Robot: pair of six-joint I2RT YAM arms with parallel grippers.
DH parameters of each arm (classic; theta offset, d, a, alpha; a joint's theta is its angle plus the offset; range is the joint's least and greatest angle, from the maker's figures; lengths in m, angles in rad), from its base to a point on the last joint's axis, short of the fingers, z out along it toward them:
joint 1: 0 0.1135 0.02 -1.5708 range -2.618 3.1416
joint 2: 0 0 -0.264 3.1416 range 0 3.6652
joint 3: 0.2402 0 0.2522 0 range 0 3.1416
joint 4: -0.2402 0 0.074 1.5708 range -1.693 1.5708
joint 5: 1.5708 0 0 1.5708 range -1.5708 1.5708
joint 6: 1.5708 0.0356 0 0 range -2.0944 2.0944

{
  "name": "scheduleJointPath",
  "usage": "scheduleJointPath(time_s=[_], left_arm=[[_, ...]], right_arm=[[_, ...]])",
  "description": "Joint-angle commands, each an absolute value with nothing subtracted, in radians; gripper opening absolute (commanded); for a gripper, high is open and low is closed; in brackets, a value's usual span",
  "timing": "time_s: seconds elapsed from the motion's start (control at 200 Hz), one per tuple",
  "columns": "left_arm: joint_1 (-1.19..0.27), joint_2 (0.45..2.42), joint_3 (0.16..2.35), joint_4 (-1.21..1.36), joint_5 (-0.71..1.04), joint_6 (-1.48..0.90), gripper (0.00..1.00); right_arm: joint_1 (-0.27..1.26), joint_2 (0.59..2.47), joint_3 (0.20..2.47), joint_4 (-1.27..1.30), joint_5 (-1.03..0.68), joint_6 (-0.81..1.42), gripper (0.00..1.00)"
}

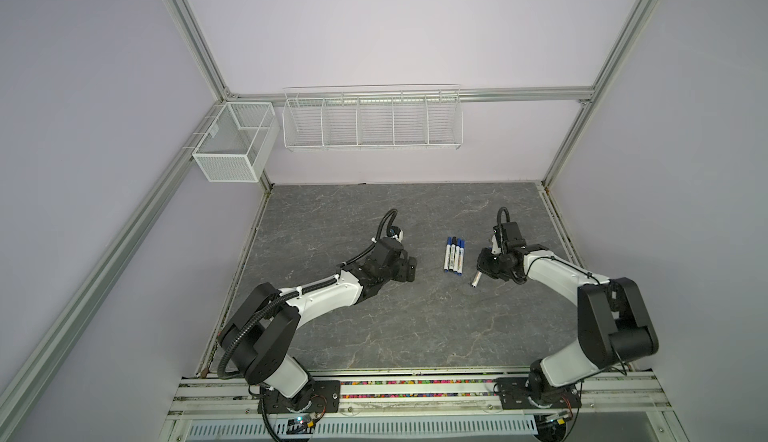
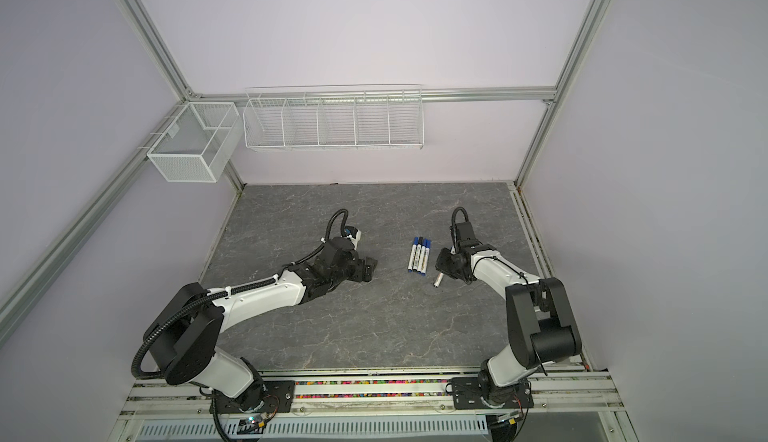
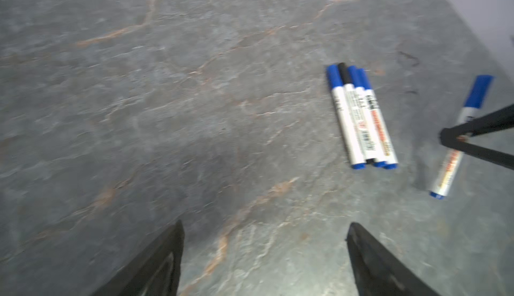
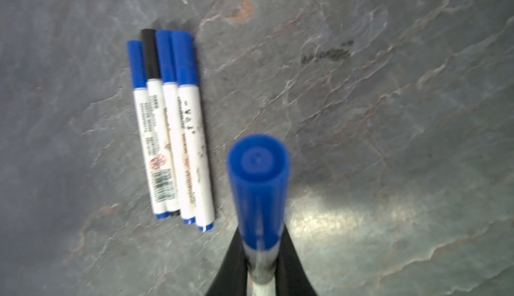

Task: Insert the pens into the pen caps
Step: 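Lay the capped marker beside the others with the right gripper while the left withdraws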

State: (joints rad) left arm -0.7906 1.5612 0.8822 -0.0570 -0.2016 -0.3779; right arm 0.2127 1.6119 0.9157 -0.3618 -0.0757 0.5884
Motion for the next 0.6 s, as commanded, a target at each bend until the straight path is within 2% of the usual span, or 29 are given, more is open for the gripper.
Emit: scheduleJointPath(time_s=[0.0,0.165,0.295,0.435,0.475,0.6], left_arm=[[-0.785,1.55,0.921,-0.169,-0.364,-0.423,0.91],[-0.785,1.539,0.922,-0.179,-0.384,-0.44,0.91],[-0.785,1.517,0.904,-0.181,-0.425,-0.448,0.92],[-0.784,1.491,0.882,-0.186,-0.499,-0.455,0.96],[-0.783,1.483,0.874,-0.184,-0.535,-0.458,1.0],[-0.762,1.45,0.855,-0.185,-0.656,-0.454,0.99]], right_arm=[[0.212,1.689,0.977,-0.363,-0.098,0.52,0.12],[0.212,1.815,1.039,-0.296,-0.191,0.543,0.16],[0.212,1.846,1.063,-0.279,-0.22,0.57,0.31],[0.183,1.794,1.042,-0.275,-0.2,0.574,0.42],[0.18,1.765,1.029,-0.27,-0.186,0.568,0.44],[0.172,1.607,0.953,-0.241,-0.058,0.542,0.46]])
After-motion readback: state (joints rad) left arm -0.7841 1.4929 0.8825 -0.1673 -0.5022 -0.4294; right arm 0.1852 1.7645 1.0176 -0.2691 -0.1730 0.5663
